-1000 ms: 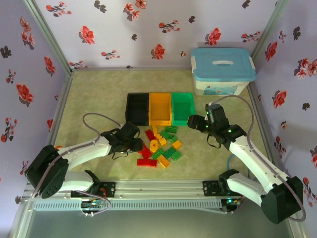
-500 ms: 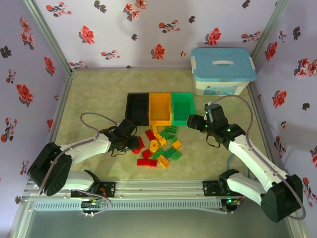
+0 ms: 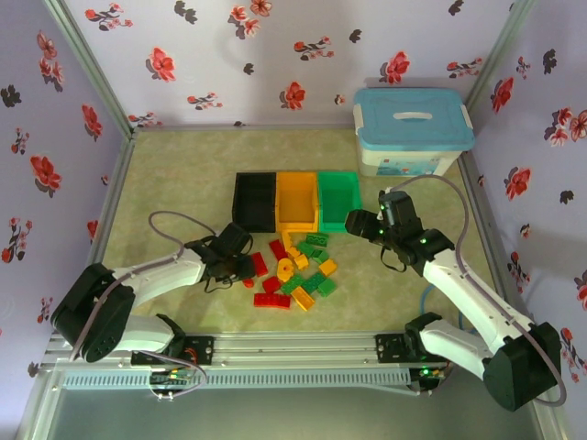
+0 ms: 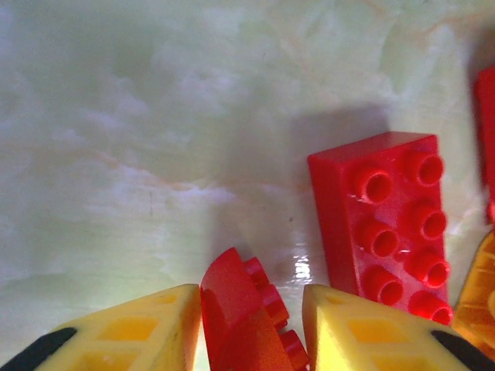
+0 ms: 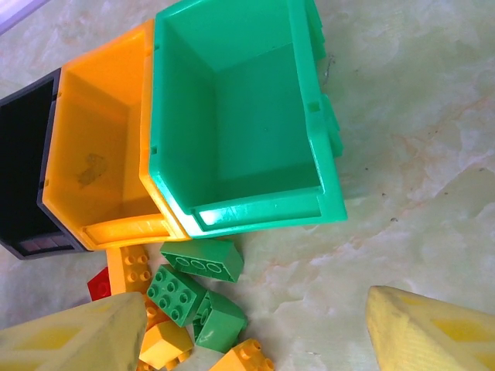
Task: Sort the legos into containers by color
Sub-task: Pick up the lego from the center of the table.
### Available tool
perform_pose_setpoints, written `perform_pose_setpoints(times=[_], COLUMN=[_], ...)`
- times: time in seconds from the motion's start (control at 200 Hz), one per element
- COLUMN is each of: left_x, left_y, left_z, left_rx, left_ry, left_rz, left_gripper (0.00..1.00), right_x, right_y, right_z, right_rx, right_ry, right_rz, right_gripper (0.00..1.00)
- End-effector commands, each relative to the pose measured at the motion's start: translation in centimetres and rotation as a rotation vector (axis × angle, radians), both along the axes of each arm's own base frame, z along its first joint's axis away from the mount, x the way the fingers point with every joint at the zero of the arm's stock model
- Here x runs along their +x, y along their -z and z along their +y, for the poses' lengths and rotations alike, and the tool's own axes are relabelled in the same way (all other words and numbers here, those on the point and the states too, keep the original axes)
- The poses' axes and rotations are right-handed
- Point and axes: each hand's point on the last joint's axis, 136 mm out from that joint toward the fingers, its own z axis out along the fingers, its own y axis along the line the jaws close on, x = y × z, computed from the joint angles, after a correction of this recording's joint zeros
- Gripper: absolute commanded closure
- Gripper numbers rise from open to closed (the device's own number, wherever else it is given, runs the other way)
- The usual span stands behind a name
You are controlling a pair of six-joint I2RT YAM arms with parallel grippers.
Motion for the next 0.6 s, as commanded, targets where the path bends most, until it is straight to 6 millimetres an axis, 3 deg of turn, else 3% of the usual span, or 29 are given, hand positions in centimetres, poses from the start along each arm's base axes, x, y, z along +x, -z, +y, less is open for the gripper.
perform_pose_setpoints(times=[0.0,0.26,0.445,0.595], left_x=[-0.6,0.3,3.0,7.2], left_y=[0.1,-1.8,-6.0,-10.5], left_z=[0.5,0.1,-0.1,-0.4], left_rx=[-0.001,0.001,0.009,-0.004], left_ry=[-0.01,0.004,0.025,0.028], left_rz=[0.019,-0.018,-0.106,-0.192], left_gripper=[0.65,0.79,0.81,0.82], right_x=[0.1,0.2,0.0,-0.1], right_y=[-0.2,-0.3,0.1,0.5], right_z=[0.0,-0.1,-0.2,-0.1], right_rx=[0.012,0.013,0.008,0.014], right_ry=[0.02,0.027,0.029,0.026], right_rz=[-0.017,-0.022,-0.019,-0.01], right_gripper=[0.26,0.27,0.27,0.27])
